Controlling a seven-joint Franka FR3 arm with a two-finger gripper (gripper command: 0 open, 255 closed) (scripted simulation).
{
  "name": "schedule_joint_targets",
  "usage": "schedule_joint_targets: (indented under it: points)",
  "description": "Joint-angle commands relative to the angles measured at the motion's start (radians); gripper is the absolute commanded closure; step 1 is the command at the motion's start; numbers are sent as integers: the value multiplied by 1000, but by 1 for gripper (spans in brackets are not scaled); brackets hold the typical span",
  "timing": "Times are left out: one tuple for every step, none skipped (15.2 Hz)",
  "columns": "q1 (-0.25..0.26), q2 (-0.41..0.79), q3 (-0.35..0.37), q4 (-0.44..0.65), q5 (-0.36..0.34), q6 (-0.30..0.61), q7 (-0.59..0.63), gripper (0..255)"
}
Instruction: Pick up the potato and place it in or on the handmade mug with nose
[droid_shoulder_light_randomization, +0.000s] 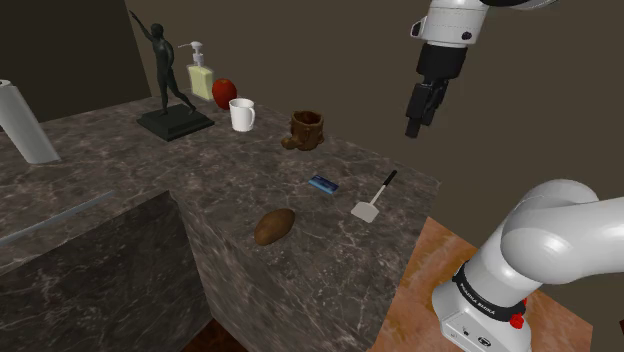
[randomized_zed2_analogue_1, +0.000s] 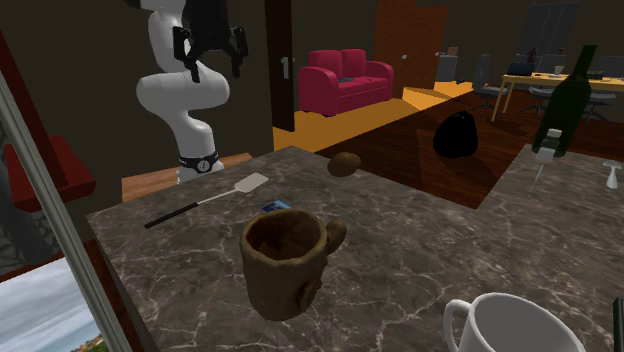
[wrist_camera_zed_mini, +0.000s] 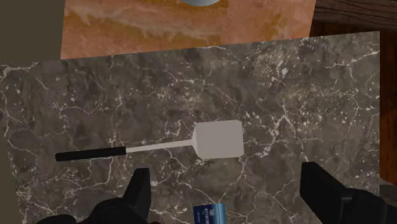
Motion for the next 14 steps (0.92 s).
schedule_joint_targets:
  points:
    - [0,0,0,0,0,0,0,0]
    - [15,25,5,-6,4,33,-22,0]
    - [30,51,10,-10,8,66,-45,0]
    - [46,77,15,-14,11,98,-67,0]
    - [61,104,21,-17,15,130,-89,0]
    - [76,132,27,-18,19,161,-111,0]
    - [91,159,32,-19,22,192,-133,0]
    - [105,187,39,-19,26,223,-154,0]
    - [120,216,46,-18,30,252,-176,0]
    - [134,244,53,-16,33,282,-198,0]
    - [148,273,60,-13,36,310,-219,0]
    - [162,301,67,-10,39,338,-240,0]
    - [175,330,75,-6,42,365,-262,0]
    - [188,358,83,-1,45,392,-283,0]
